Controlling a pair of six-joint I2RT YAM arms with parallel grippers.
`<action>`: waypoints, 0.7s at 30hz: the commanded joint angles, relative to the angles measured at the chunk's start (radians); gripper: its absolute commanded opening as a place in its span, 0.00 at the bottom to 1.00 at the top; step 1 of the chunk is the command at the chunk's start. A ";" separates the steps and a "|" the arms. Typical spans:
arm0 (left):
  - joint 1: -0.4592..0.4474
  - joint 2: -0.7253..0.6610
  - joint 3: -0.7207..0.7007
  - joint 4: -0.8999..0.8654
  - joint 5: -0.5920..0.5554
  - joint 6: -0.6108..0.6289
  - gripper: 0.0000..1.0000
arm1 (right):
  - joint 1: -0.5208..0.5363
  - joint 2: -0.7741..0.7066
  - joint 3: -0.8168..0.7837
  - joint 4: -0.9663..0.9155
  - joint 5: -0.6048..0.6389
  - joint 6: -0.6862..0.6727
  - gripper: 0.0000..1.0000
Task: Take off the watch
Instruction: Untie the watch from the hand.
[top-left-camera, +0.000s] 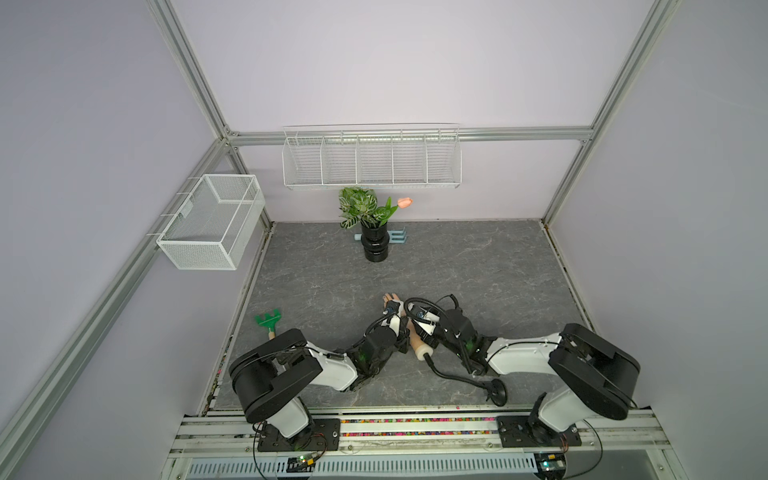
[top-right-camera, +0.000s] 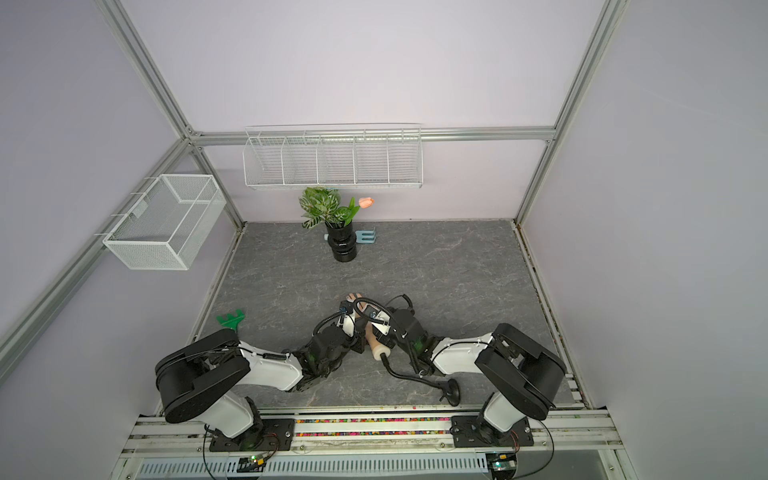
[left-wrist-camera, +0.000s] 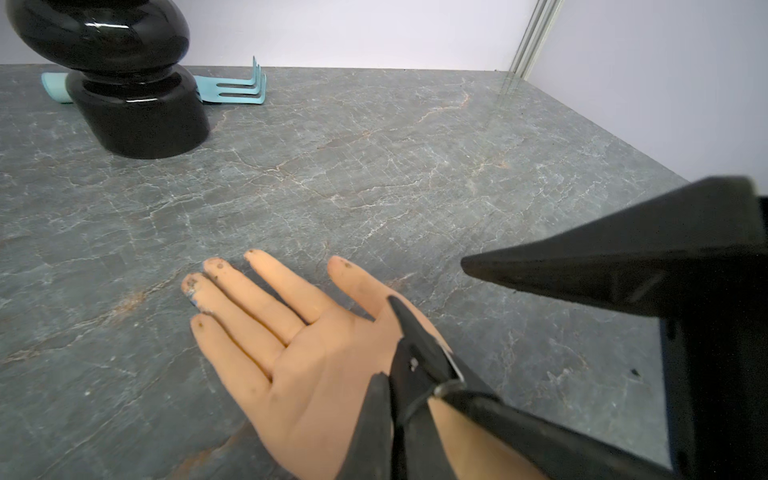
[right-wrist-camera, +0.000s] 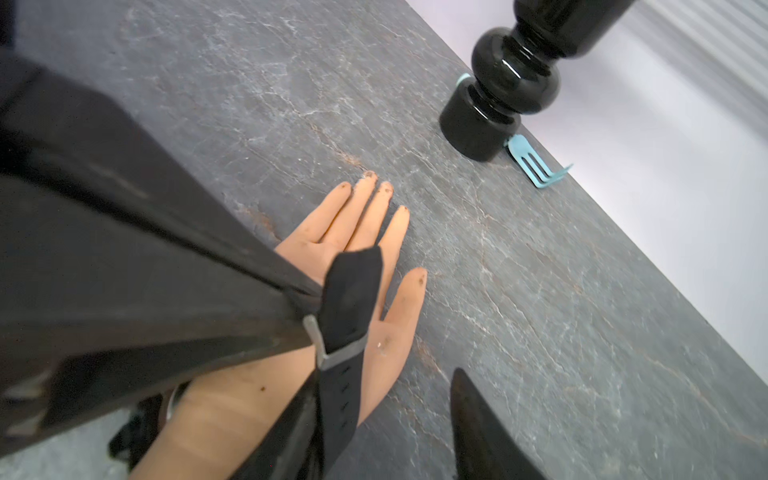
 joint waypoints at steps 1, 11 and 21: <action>-0.014 -0.052 0.014 0.078 0.023 -0.062 0.00 | -0.009 0.016 -0.037 0.004 0.168 -0.007 0.39; -0.014 -0.019 0.031 0.108 0.023 -0.127 0.00 | -0.010 0.032 -0.044 0.020 0.040 0.054 0.07; -0.014 -0.053 0.121 -0.092 -0.153 -0.234 0.00 | -0.009 0.019 -0.070 0.028 -0.011 0.064 0.07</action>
